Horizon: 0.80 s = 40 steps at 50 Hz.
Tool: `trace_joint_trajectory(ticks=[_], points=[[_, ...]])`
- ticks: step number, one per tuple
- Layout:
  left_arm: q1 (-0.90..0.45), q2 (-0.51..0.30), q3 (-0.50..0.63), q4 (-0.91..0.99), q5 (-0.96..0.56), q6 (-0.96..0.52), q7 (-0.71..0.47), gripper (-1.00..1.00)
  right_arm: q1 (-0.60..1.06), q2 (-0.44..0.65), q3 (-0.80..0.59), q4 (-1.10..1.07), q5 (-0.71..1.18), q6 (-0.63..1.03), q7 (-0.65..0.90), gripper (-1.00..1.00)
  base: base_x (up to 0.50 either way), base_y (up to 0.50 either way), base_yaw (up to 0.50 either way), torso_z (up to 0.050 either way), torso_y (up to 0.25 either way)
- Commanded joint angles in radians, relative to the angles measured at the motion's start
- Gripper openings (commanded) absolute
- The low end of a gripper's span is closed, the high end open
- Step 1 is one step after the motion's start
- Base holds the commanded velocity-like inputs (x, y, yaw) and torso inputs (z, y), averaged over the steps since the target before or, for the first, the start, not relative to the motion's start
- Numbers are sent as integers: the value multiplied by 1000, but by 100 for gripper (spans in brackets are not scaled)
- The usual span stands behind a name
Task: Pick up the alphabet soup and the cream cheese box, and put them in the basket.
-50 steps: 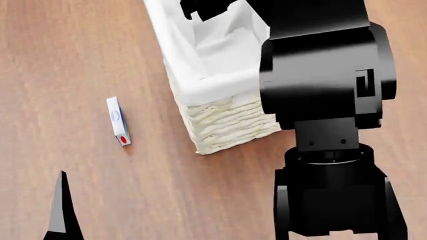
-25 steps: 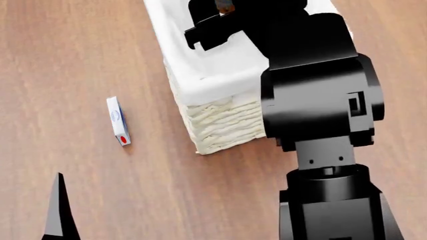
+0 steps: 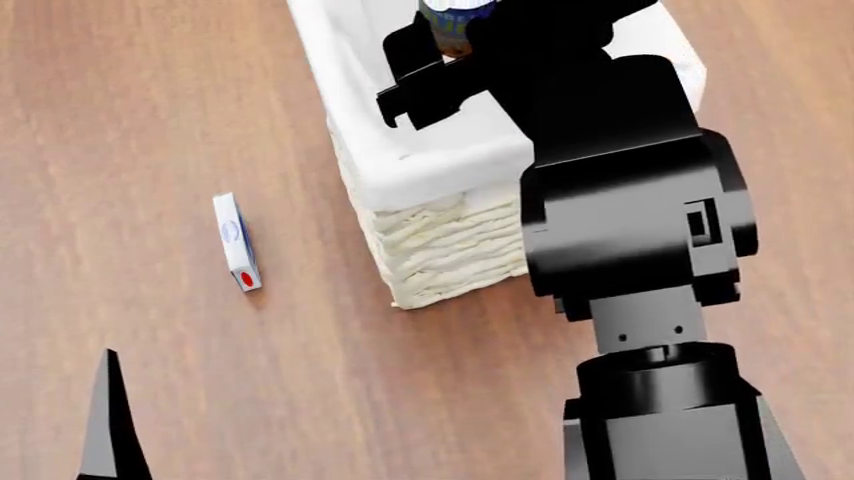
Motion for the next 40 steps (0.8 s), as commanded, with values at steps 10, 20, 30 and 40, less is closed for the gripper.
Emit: trace_joint_trajectory(ticks=[10, 20, 30, 40], points=[[14, -9, 0, 9, -3, 11, -7, 100, 15, 11, -38, -20, -2, -3, 4, -100, 0, 0, 0, 0, 1], [11, -9, 3, 11, 2, 5, -10, 100, 19, 14, -43, 2, 7, -18, 17, 100, 0, 0, 0, 0, 1], [11, -11, 5, 3, -2, 14, -10, 100, 21, 17, -54, -3, 14, -16, 23, 100, 0, 0, 0, 0, 0], [12, -14, 4, 9, -2, 7, -15, 100, 15, 19, -60, -20, 24, -15, 29, 100, 0, 0, 0, 0, 0]])
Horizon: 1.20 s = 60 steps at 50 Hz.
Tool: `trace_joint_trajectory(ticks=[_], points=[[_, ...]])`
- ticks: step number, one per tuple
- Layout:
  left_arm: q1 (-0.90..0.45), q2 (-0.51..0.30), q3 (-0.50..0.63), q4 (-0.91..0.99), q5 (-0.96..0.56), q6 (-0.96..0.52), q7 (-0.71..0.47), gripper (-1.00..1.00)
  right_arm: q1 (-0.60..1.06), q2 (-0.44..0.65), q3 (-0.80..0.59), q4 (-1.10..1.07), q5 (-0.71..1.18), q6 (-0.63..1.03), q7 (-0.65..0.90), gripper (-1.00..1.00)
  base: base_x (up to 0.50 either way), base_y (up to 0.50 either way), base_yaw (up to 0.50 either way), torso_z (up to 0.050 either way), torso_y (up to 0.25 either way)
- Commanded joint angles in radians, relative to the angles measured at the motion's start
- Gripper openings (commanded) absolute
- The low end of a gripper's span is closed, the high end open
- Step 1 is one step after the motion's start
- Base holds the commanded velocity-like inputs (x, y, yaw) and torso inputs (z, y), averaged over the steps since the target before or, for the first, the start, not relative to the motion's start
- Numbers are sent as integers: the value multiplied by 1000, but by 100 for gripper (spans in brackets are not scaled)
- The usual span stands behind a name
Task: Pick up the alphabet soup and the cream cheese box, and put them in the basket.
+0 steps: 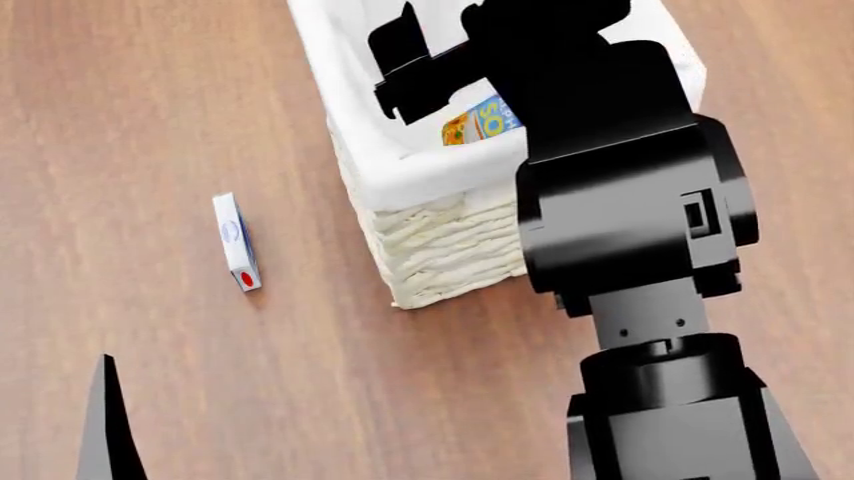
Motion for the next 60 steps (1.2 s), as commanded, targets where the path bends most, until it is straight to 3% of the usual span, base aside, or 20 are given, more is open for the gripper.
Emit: trace_joint_trajectory(ticks=[1, 9, 21, 31, 33, 34, 36, 38, 40, 45, 52, 55, 60], points=[[0, -2, 1, 2, 0, -2, -4, 100, -8, 5, -9, -24, 9, 3, 5, 100, 0, 0, 0, 0, 0], [-5, 0, 8, -6, 2, -2, -3, 100, -74, 22, 11, -224, 27, 65, 21, 100, 0, 0, 0, 0, 0], [-12, 7, 22, -9, 3, -8, -3, 100, -433, 87, 74, -1038, 68, 333, 64, 100, 0, 0, 0, 0, 0], [-3, 10, 44, 3, 13, -11, -1, 100, -546, 78, 135, -1451, 76, 517, 93, 100, 0, 0, 0, 0, 0], [-1, 8, 43, 5, 11, -10, -2, 100, -611, 95, 147, -1501, 105, 467, 132, 100, 0, 0, 0, 0, 0], [2, 7, 43, 3, 10, -6, -2, 100, -626, 170, 190, -1501, 255, 414, 282, 100, 0, 0, 0, 0, 0], [5, 6, 43, 3, 12, -4, -4, 100, -598, 470, 26, -1501, 555, 121, 582, 100, 0, 0, 0, 0, 0], [7, 6, 43, 2, 13, 1, -5, 100, -585, 766, -246, -1501, 760, -163, 882, 100, 0, 0, 0, 0, 0], [8, 7, 46, 3, 14, 2, -5, 100, -571, 835, -383, -1501, 698, -255, 1164, 100, 0, 0, 0, 0, 0], [4, 8, 46, 7, 18, 3, -8, 100, -786, 874, -457, -1417, 482, -491, 1156, 100, 0, 0, 0, 0, 0], [-11, 25, 50, -35, -13, 30, -3, 100, -869, 880, -496, -1365, 398, -563, 1166, 100, 0, 0, 0, 0, 0], [-46, 62, 39, -134, -107, 53, 11, 100, -900, 883, -510, -1353, 363, -602, 1167, 100, 0, 0, 0, 0, 0], [-103, 91, 51, -243, -125, 65, 37, 100, -939, 889, -521, -1331, 332, -641, 1181, 100, 0, 0, 0, 0, 0]])
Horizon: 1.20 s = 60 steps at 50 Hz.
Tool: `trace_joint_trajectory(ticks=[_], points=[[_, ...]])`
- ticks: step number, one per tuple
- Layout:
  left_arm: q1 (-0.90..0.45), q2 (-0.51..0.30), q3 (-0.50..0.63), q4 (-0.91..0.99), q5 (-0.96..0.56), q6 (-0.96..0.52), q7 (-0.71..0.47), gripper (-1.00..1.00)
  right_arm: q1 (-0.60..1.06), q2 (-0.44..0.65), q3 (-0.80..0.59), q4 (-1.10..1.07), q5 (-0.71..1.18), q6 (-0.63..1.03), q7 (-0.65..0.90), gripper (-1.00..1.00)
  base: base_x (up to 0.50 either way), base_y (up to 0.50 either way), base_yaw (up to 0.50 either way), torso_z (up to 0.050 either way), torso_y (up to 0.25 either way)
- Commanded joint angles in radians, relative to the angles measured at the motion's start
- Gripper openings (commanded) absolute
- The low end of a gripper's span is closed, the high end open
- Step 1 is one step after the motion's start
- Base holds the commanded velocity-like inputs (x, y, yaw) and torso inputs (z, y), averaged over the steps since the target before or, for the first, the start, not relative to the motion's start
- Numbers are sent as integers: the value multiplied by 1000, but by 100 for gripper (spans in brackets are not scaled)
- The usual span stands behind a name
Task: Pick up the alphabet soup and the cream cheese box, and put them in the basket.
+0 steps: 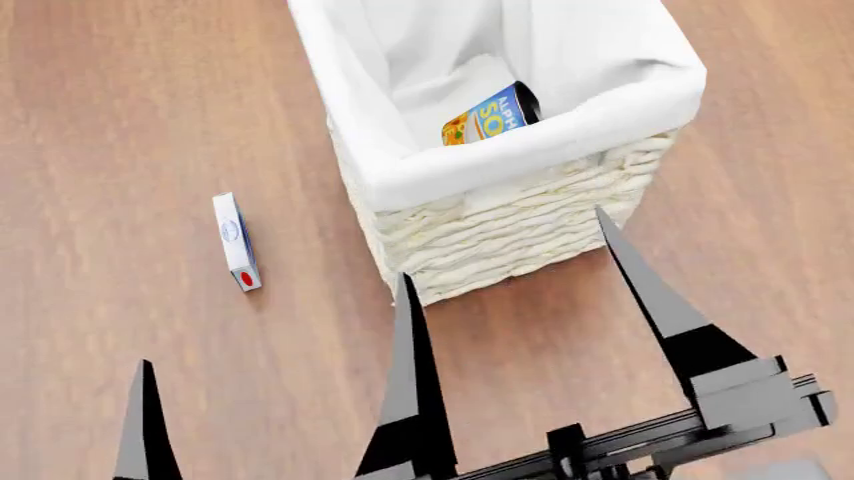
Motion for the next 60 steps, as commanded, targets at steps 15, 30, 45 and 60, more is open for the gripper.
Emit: trace_joint_trajectory(ticks=[15, 30, 45, 60], points=[[-311, 149, 12, -428, -113, 26, 79, 100, -162, 96, -92, 53, -72, -205, 159, 100, 0, 0, 0, 0, 0], [-488, 197, 14, -587, -212, -38, 158, 100, -170, 100, -96, 31, -80, -176, 172, 100, 0, 0, 0, 0, 0], [-601, 262, 16, -838, -238, 6, 222, 100, -178, 108, -90, 42, -78, -188, 174, 100, 0, 0, 0, 0, 0], [-692, 324, 2, -1132, -234, 105, 247, 100, -192, 111, -90, 42, -81, -192, 185, 100, 0, 0, 0, 0, 0]])
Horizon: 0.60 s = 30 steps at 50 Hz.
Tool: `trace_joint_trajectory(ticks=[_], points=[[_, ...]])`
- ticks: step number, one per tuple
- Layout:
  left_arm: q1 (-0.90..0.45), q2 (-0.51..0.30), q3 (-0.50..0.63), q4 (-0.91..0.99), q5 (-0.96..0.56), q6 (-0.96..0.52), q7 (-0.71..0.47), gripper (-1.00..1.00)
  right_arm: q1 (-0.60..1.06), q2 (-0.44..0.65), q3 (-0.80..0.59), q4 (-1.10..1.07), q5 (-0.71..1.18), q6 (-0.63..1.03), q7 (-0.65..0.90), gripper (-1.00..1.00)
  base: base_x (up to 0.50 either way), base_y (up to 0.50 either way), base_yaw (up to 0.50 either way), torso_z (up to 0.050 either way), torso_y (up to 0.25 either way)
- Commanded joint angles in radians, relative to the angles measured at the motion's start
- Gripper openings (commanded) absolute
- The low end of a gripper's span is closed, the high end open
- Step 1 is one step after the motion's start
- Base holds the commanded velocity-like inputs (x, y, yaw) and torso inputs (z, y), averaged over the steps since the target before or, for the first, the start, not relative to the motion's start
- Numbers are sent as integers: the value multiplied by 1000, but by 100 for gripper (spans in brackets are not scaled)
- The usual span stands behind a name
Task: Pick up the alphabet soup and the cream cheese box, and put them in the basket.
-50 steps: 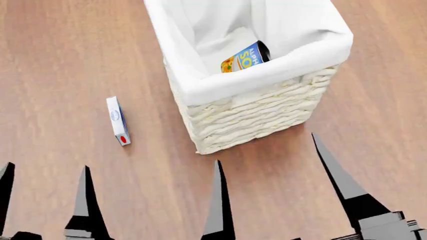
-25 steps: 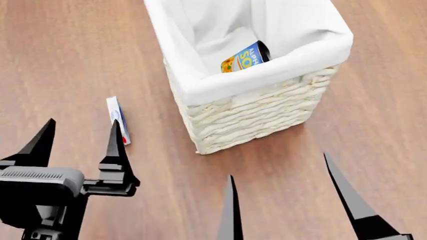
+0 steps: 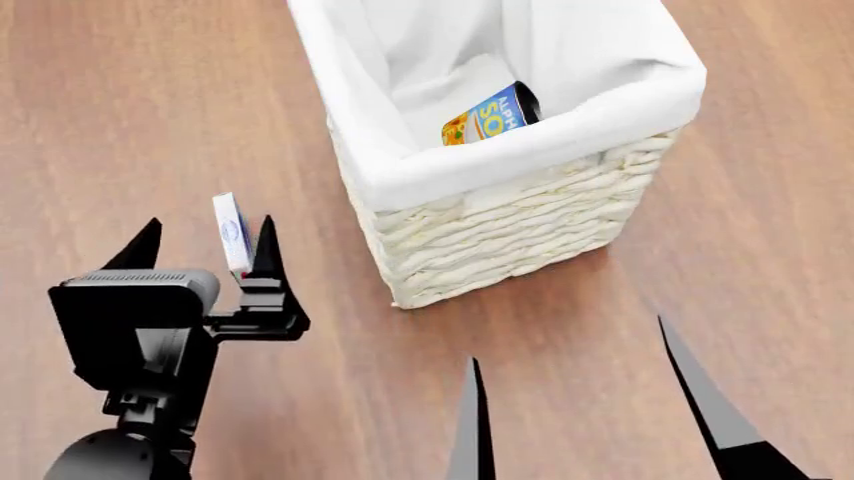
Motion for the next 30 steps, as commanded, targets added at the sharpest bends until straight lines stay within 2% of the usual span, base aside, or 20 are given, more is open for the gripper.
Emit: trace_joint_trajectory(ticks=[1, 10, 14, 21, 30], points=[[-63, 43, -4, -202, -2, 67, 24, 100, -3, 1, 1, -3, 0, 4, 5, 100, 0, 0, 0, 0, 0], [-73, 54, 1, -291, -2, 108, 34, 100, -27, -10, -13, 23, -22, -28, 7, 100, 0, 0, 0, 0, 0], [-95, 75, 6, -418, 10, 170, 50, 100, -43, -17, -18, 49, -33, -62, 9, 100, 0, 0, 0, 0, 0], [-125, 90, 13, -521, 13, 220, 53, 100, -43, -9, -10, 43, -17, -63, 9, 100, 0, 0, 0, 0, 0], [-129, 82, 25, -531, 5, 228, 45, 100, -35, -11, -6, 27, -4, -46, 8, 100, 0, 0, 0, 0, 0]])
